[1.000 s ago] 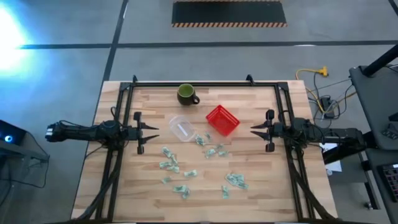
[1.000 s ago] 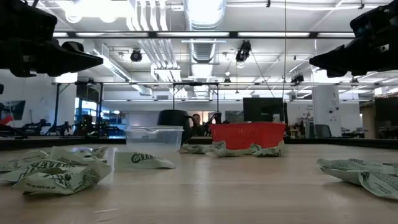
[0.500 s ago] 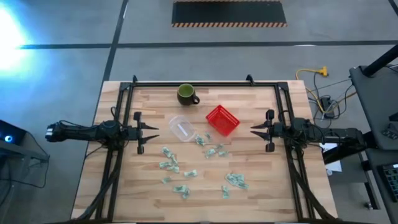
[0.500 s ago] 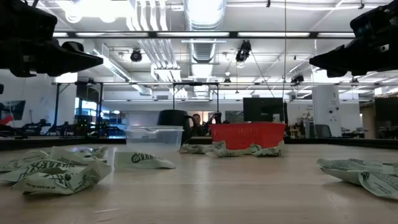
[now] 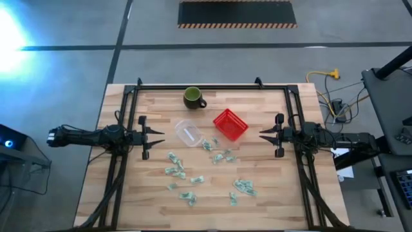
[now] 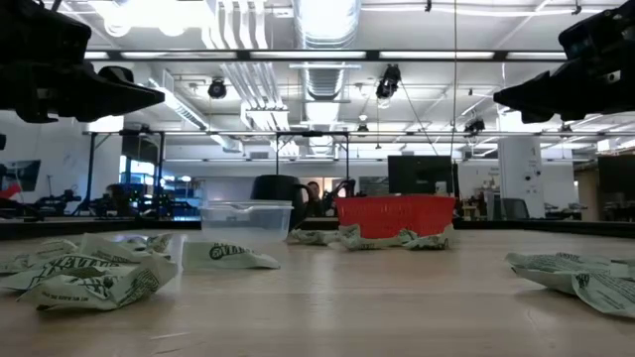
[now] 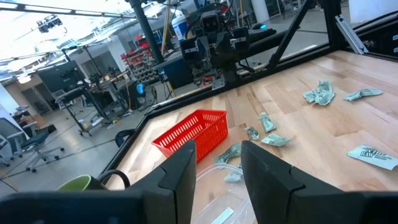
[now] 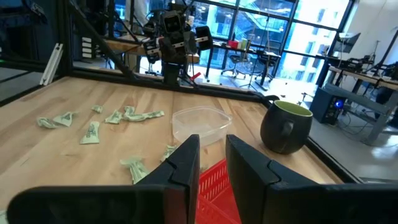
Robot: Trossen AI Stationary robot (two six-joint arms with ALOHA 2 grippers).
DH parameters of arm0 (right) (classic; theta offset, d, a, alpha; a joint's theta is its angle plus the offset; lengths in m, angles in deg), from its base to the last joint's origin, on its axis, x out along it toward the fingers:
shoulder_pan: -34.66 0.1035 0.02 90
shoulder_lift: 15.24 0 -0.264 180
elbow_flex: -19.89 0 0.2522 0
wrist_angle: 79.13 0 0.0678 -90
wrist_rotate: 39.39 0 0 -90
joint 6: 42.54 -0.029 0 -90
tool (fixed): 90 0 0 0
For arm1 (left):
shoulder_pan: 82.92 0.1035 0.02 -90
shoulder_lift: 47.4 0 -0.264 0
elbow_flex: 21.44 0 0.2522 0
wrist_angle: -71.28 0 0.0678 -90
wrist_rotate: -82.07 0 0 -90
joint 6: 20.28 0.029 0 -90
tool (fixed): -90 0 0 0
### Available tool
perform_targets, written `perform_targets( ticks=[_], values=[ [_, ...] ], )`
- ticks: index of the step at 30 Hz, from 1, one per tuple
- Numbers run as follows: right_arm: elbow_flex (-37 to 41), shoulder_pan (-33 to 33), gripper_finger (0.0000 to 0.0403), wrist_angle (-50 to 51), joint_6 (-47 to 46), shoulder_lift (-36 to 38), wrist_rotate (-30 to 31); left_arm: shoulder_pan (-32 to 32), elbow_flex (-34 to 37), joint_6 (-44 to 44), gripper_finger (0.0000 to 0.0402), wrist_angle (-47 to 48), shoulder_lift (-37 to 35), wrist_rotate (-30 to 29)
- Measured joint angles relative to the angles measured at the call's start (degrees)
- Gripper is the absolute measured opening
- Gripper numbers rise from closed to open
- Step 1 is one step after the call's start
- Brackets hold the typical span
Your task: Pick and place items into bin
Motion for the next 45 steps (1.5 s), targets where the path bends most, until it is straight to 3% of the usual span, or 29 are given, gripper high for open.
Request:
perform_targets(
  ticks=[9,20,25,34,40,45],
  values=[
    [0.0,0.0,0.0068,-0.02,12.26,0.0,-0.02,-0.02,0.0,0.0,0.0111,-0.01,0.01,0.0],
    [0.0,0.01,0.0068,-1.69,-8.77,-0.02,-0.02,-0.01,0.0,-0.01,0.0111,-0.02,0.01,0.0],
    [0.0,0.02,0.0068,-2.69,-10.93,0.0,-0.03,-0.02,0.0,0.01,0.0111,-0.02,0.01,0.0],
    [0.0,0.01,0.0068,-10.31,-6.7,0.0,-0.02,-0.01,-0.01,0.01,0.0111,-0.28,0.0,-0.01],
    [0.0,0.0,0.0068,-16.7,-3.3,-0.02,-0.02,-0.02,0.0,-0.46,0.0111,-12.05,0.01,0.17],
    [0.0,0.0,0.0068,-22.06,3.38,0.0,0.0,-0.04,0.0,-13.9,0.0111,-21.06,-0.01,0.5]
  ],
)
